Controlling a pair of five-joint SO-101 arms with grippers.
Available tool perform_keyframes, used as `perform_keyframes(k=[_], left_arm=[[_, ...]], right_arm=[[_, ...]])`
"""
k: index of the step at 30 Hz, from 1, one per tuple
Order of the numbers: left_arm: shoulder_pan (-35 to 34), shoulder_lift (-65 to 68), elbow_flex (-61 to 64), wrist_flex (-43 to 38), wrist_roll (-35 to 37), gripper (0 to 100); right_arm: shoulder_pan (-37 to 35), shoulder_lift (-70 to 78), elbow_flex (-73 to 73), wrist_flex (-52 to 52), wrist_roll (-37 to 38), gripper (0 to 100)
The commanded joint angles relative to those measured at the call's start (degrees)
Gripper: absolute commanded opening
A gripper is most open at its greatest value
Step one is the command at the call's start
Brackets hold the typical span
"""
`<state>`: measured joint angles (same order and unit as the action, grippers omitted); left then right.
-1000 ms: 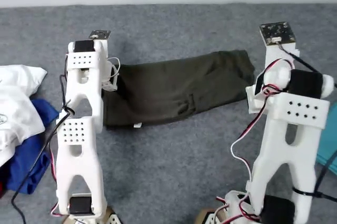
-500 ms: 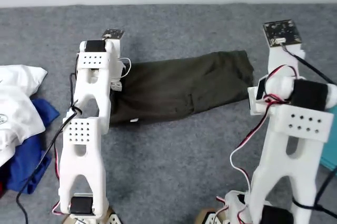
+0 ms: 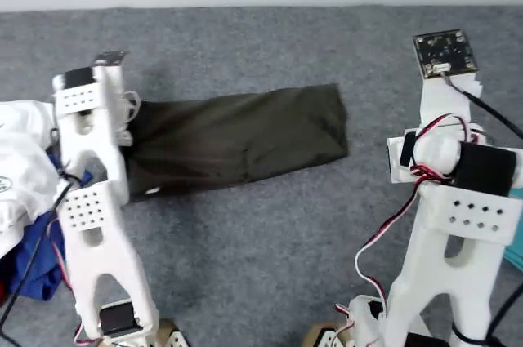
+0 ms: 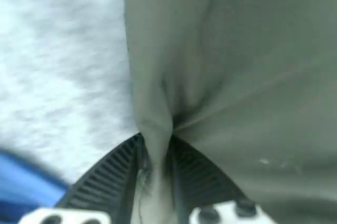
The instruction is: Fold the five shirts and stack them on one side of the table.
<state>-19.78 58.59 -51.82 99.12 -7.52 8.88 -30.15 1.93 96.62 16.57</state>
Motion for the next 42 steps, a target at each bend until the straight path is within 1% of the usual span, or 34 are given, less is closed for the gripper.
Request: perform_keyframes(k=[1, 4, 8, 12, 15, 18, 22, 27, 32, 39, 42], left_arm=[[-4.31, -3.96, -0.13, 1.49, -2.46, 0], [-4.84, -3.96, -0.31, 1.58, -2.64, 0], [-1.05, -7.30, 1.98, 1.58, -2.55, 0], [5.54, -15.12, 5.58, 1.58, -2.20, 0], [10.73, -20.22, 6.81, 1.49, 0.70, 0], [15.65, -23.74, 6.37, 1.41, 2.99, 0], [21.89, -24.97, 3.03, 1.32, 5.71, 0], [30.07, -23.03, -2.51, 1.23, 8.53, 0], [36.66, -17.41, -10.15, -0.26, 12.13, 0], [42.20, -6.95, -19.82, -4.22, 15.21, 0], [42.99, -3.43, -22.90, -5.63, 16.00, 0]], right_arm=[[0.66, -1.45, -3.43, 0.04, 0.53, 2.5], [0.48, -1.36, -3.43, -0.04, 0.53, 2.5], [0.57, -1.36, -3.43, -1.01, 0.53, 2.5], [0.66, -1.36, -3.43, -1.54, 0.53, 2.5], [0.66, -1.45, -3.43, -1.54, 0.53, 2.5], [0.66, -1.89, -3.43, -1.27, 0.53, 2.5], [0.75, -1.89, -3.43, -1.01, 0.53, 2.5], [3.03, -1.89, -3.25, -1.01, 0.53, 2.5], [6.20, -1.89, -3.16, 1.10, 0.53, 2.5], [9.10, -1.89, -3.16, 3.56, 0.62, 2.5], [9.80, -1.98, -3.16, 3.56, 3.08, 2.5]])
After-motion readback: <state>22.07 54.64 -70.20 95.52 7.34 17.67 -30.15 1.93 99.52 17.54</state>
